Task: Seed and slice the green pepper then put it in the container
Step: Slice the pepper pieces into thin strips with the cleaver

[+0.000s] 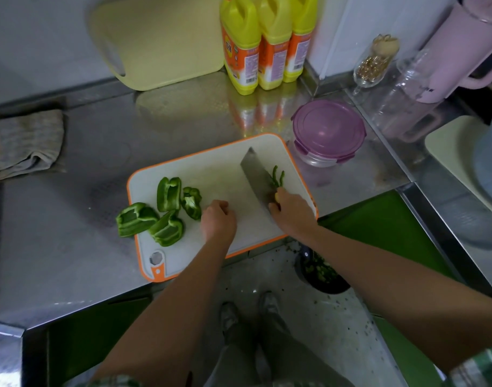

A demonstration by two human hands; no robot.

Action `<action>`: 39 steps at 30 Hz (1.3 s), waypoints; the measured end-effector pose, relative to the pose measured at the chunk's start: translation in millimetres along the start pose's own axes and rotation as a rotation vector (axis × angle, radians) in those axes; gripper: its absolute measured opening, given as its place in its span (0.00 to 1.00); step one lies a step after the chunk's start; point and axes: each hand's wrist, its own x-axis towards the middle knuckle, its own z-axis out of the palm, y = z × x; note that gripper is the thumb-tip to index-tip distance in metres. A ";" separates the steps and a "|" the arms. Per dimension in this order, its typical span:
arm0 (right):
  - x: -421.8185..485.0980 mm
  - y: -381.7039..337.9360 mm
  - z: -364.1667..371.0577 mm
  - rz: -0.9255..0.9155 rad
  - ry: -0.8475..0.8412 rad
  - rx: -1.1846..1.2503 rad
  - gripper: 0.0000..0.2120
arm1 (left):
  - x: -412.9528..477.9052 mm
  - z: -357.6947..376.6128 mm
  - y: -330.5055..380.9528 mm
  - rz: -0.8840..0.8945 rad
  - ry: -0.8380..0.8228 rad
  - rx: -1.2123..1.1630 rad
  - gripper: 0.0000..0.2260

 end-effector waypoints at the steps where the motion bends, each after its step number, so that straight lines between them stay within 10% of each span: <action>1: 2.1 2.5 -2.9 0.029 0.030 -0.016 0.11 | 0.2 -0.8 0.6 -0.001 -0.004 0.000 0.14; 13: -4.9 -30.6 -2.7 -0.157 0.111 -0.046 0.15 | -8.6 -13.4 34.7 -0.079 -0.213 -0.560 0.19; 27: 4.6 8.1 -4.4 -0.420 -0.060 0.266 0.27 | -4.7 -13.1 46.0 -0.262 -0.167 -0.609 0.12; 35: 15.7 12.8 -5.1 -0.119 -0.157 0.163 0.25 | -7.3 -13.9 55.9 -0.249 -0.162 -0.584 0.12; 39: 15.3 6.0 -6.1 -0.282 -0.172 0.084 0.28 | -6.6 -14.7 56.4 -0.236 -0.163 -0.580 0.12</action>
